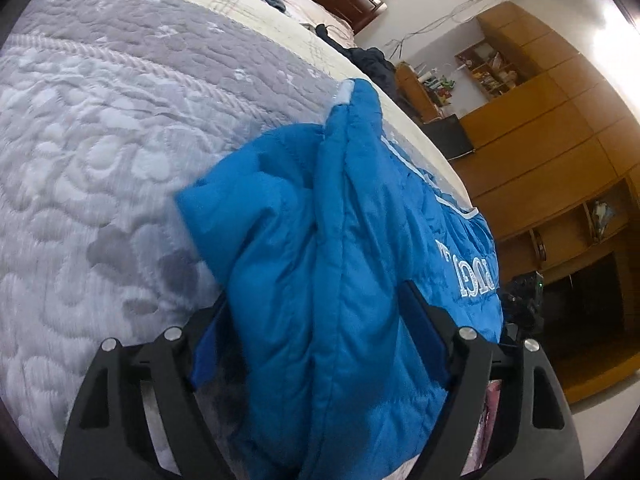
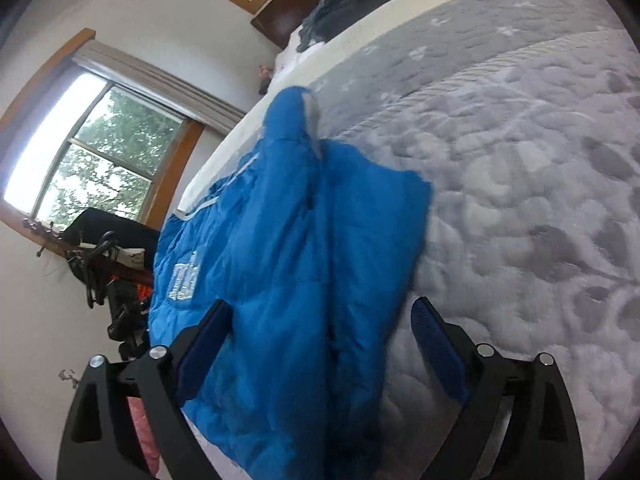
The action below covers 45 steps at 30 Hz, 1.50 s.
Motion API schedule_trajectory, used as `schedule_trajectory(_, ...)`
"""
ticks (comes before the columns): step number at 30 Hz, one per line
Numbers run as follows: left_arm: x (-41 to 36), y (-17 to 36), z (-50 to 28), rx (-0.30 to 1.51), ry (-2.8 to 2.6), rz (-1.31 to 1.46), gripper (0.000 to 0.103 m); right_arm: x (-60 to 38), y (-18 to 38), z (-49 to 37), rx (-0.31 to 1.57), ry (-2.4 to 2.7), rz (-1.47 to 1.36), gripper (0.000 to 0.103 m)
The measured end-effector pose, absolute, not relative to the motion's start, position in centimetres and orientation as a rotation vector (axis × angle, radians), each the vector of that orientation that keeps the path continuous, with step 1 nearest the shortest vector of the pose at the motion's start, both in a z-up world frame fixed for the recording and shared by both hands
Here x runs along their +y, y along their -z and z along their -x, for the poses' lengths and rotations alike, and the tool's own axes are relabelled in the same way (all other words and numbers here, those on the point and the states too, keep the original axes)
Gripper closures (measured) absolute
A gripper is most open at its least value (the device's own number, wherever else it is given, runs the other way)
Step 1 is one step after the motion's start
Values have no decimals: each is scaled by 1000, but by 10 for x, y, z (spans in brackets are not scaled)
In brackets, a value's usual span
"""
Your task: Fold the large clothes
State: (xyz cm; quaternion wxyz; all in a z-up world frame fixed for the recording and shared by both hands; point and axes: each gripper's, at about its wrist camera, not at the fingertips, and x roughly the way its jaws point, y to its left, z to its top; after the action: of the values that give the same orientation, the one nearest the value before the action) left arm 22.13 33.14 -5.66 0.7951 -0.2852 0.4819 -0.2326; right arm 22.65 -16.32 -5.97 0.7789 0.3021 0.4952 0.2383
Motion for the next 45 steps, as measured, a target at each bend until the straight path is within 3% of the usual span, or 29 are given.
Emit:
schedule_trajectory(4,306,56,-233,1078,512,570,17,-139,57,-238,1080,-516,-594,12)
schedule_trajectory(6,297,55,-238,1086,489,546,15,-133,55,-238,1080,-517,-576,19)
schedule_trajectory(12,288,50,-225,1047,413,510,47,-139,50,-230,1056,-535,-603,53)
schedule_trajectory(18,292,36,-216,995,421,550,70,-147,33,-221,1013,-554,-626,68)
schedule_trajectory(26,279,6,-183,947,509,556,77,-155,-4,-196,959,-602,-607,72)
schedule_trajectory(38,257,-28,-83,908,581,500,78,-161,-54,-99,921,-632,-516,73)
schedule_trajectory(45,269,-20,-26,915,603,465,78,-153,-53,-41,927,-635,-497,73)
